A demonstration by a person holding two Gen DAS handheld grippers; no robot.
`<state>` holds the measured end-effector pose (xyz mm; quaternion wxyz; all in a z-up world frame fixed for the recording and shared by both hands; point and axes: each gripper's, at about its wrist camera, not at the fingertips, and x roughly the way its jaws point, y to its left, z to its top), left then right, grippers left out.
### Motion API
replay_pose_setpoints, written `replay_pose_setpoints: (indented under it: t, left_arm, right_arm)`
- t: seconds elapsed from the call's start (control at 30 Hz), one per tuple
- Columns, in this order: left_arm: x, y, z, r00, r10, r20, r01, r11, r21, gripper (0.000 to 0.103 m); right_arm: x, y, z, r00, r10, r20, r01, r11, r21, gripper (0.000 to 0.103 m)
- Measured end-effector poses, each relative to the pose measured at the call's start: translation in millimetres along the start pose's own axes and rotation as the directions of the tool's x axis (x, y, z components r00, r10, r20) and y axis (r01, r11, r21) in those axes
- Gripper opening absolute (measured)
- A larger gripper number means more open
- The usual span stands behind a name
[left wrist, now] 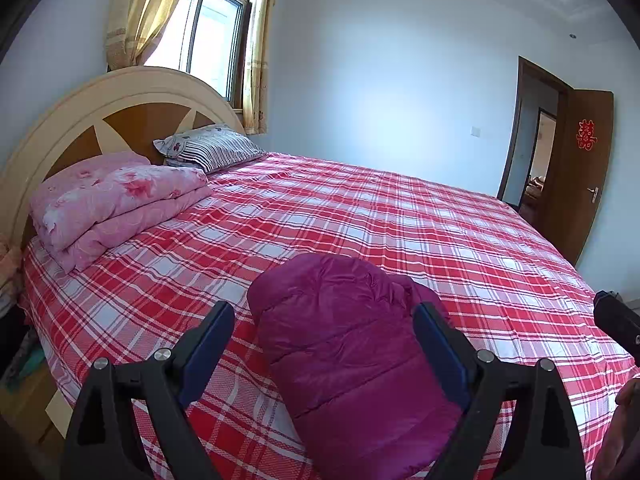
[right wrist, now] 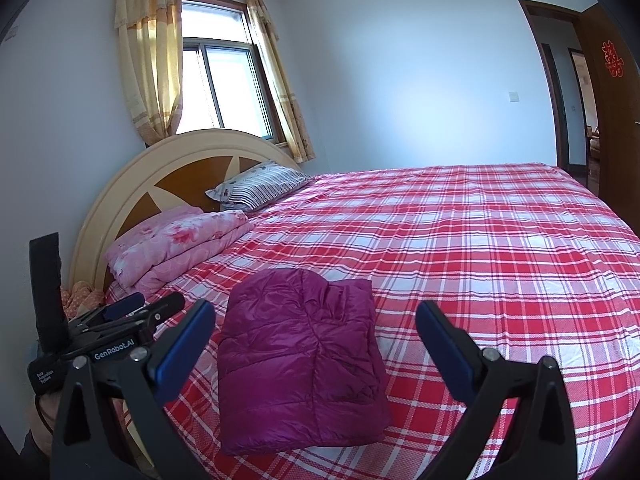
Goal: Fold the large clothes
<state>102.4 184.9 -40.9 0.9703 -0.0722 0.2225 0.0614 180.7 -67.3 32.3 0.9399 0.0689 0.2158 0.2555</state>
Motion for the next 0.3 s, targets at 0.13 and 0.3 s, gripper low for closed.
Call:
replay_pose_setpoints:
  t: [0.13, 0.3]
  left_arm:
    - [2.5, 2.9, -2.4, 1.0, 0.013, -0.005, -0.013, 1.0, -0.005, 0.092]
    - [5.4, 4.4, -3.9, 1.0, 0.018, -0.005, -0.018, 1.0, -0.002, 0.092]
  right_arm:
    - [1.1, 0.8, -1.5, 1.0, 0.001, -0.005, -0.001, 1.0, -0.003, 0.103]
    - [3.2, 1.2, -4.8, 1.0, 0.0, -0.015, 0.0, 1.0, -0.004, 0.103]
